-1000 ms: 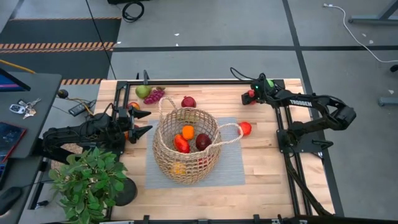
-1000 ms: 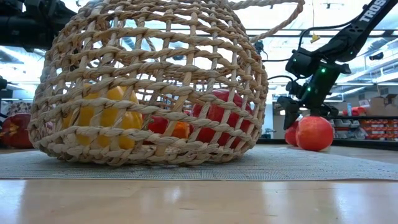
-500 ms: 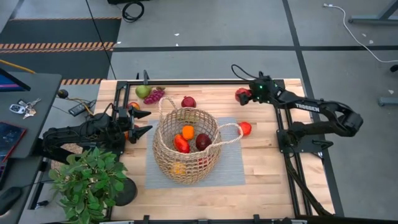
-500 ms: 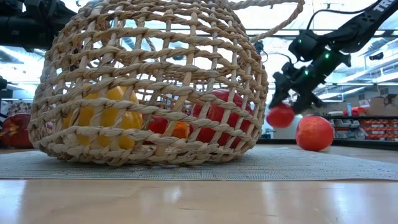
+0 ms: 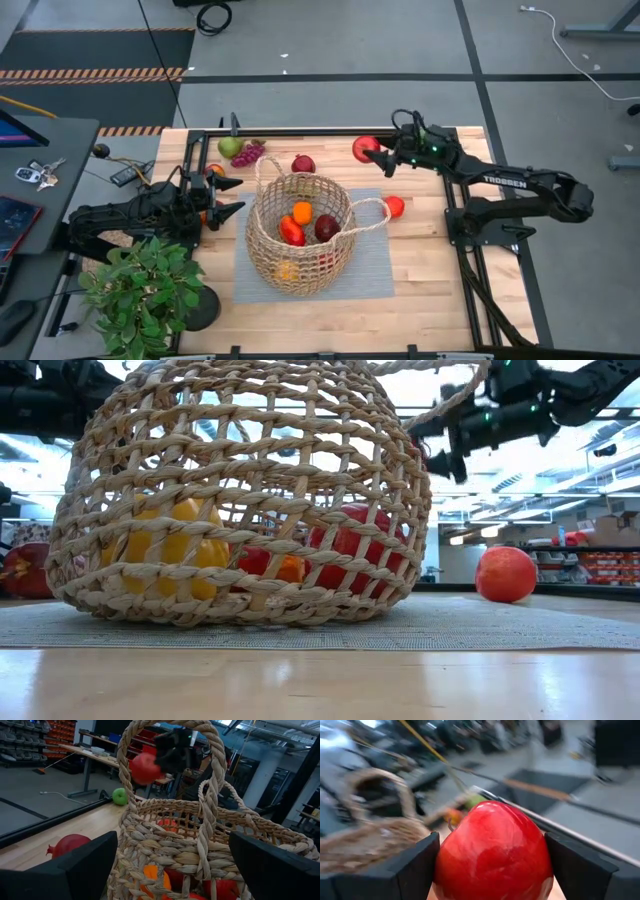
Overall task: Build produce basket
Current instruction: Put the red apple into the brown woven basket
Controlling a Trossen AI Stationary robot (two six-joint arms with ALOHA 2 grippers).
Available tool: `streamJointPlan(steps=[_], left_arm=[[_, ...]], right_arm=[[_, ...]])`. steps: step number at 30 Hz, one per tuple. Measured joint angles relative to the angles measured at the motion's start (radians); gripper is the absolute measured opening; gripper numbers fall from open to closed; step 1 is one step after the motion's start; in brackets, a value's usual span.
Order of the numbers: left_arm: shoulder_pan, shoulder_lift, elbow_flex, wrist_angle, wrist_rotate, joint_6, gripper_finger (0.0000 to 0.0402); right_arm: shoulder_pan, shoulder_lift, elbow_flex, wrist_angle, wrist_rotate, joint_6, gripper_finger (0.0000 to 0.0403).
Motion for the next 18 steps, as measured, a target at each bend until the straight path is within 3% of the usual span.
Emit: streamJointPlan(steps=[11,18], left_arm=[[0.0,0.0,0.0,0.0,0.0,0.0,0.0389],[0.0,0.0,0.0,0.0,0.0,0.001,0.0389]], right_arm=[[0.177,-0.039,0.001,0.263,-0.014,-0.003,0.035],[0.254,-0.033,0.001,0.324,0.091,-0.004,0.035]])
